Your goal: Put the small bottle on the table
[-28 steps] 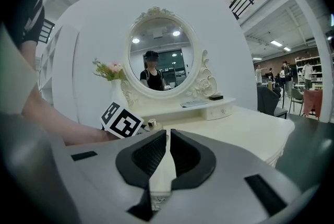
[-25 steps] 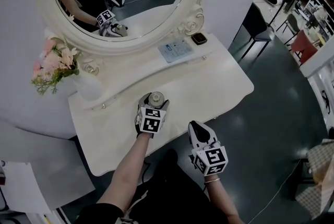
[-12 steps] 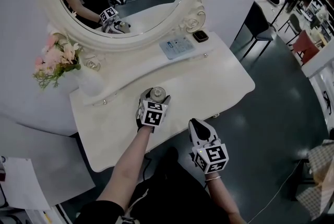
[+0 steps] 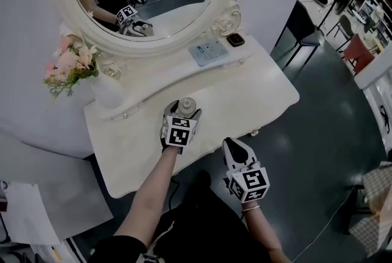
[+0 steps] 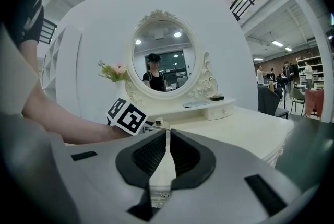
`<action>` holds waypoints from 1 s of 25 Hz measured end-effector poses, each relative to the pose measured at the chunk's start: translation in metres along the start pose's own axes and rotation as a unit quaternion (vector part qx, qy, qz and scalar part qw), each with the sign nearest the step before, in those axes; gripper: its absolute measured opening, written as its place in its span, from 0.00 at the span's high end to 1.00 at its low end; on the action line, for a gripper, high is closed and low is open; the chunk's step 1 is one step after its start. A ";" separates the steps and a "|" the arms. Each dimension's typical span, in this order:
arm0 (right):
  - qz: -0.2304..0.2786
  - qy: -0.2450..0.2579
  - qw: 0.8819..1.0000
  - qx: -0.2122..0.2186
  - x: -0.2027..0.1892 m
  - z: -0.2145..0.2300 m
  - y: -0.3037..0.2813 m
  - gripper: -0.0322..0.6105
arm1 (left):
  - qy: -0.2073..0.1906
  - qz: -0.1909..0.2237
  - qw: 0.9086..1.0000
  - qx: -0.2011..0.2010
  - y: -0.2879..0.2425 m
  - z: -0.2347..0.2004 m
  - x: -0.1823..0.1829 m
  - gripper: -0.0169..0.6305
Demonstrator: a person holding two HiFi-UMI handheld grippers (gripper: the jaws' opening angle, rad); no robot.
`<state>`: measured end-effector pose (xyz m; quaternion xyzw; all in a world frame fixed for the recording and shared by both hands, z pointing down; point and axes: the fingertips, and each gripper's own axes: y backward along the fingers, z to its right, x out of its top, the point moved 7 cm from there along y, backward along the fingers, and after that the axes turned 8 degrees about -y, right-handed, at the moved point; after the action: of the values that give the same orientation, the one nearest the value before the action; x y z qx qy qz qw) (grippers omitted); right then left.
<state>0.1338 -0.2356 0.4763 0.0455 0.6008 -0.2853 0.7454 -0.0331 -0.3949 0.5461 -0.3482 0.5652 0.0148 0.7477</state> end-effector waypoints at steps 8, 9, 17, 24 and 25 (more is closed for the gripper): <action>0.005 0.002 1.000 0.006 -0.002 -0.012 0.003 0.94 | 0.019 0.011 1.000 0.005 0.031 -0.002 -0.004 0.41; 0.006 0.003 1.000 0.008 -0.002 -0.014 0.003 0.94 | 0.021 0.014 1.000 0.005 0.037 -0.001 -0.003 0.42; 0.014 0.001 1.000 0.017 0.000 -0.028 0.004 0.94 | 0.035 0.048 0.998 0.004 0.081 0.000 -0.001 0.51; 0.018 0.002 1.000 0.021 -0.002 -0.037 0.007 0.94 | 0.035 0.077 0.996 0.005 0.115 0.003 0.001 0.62; 0.019 0.003 1.000 0.022 -0.001 -0.038 0.008 0.94 | 0.034 0.082 0.996 0.004 0.120 0.004 0.002 0.63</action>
<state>0.1044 -0.2131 0.4651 0.0740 0.5953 -0.2840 0.7480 -0.0794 -0.3026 0.4843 -0.2978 0.6170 0.0618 0.7258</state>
